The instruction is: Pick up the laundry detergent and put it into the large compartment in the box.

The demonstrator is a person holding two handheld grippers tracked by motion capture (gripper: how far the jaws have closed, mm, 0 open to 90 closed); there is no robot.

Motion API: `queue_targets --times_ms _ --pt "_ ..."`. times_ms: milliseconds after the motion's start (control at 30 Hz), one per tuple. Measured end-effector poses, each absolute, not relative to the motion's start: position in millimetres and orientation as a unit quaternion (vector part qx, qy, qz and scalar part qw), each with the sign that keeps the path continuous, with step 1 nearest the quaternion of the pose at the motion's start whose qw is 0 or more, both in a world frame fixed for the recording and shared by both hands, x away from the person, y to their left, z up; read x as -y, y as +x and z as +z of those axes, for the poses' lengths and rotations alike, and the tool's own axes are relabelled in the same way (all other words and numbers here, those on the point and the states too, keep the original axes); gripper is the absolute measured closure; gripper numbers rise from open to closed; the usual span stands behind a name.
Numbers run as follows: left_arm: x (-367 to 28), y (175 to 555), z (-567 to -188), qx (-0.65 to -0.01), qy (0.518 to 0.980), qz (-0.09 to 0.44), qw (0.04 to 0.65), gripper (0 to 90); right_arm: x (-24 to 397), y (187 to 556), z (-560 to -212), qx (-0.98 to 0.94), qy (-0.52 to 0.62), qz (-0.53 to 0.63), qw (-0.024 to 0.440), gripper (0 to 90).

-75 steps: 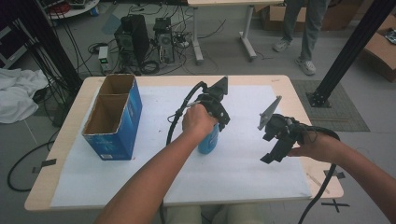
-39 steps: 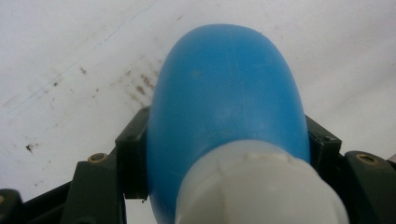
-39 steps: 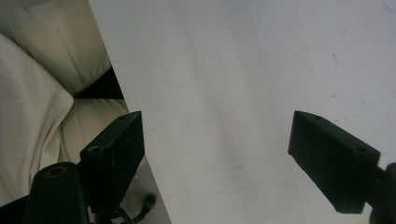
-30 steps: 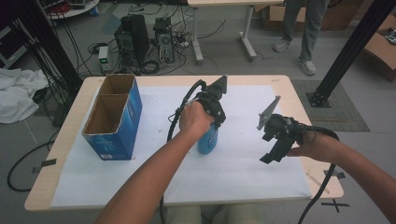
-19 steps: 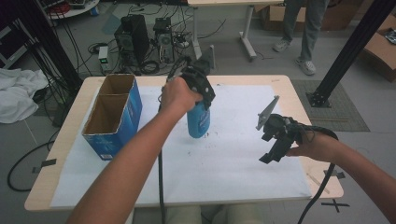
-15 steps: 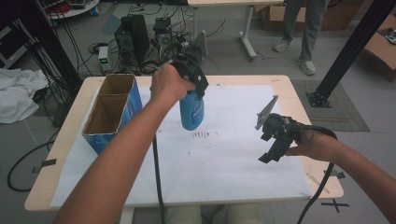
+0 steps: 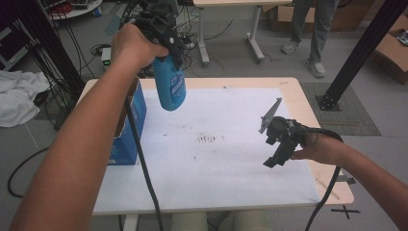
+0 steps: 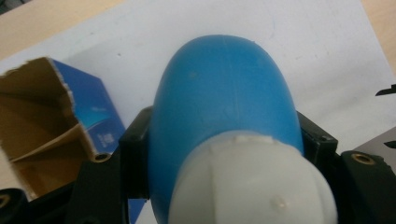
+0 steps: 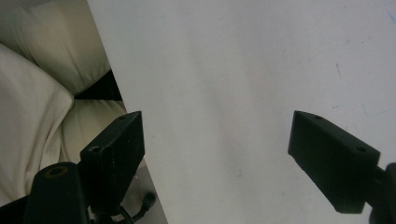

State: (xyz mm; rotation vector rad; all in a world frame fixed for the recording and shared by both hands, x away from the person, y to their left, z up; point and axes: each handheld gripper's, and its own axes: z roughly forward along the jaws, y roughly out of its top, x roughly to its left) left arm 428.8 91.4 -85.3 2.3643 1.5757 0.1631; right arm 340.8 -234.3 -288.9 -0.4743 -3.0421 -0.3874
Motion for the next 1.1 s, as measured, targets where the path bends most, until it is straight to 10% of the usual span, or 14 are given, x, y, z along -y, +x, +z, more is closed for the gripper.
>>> queue_targets --times_ms 1100 --pt "-204 419 -77 -0.648 0.743 0.112 0.126 38.1 225 347 -292 0.981 -0.145 -0.126 0.023 18.6"
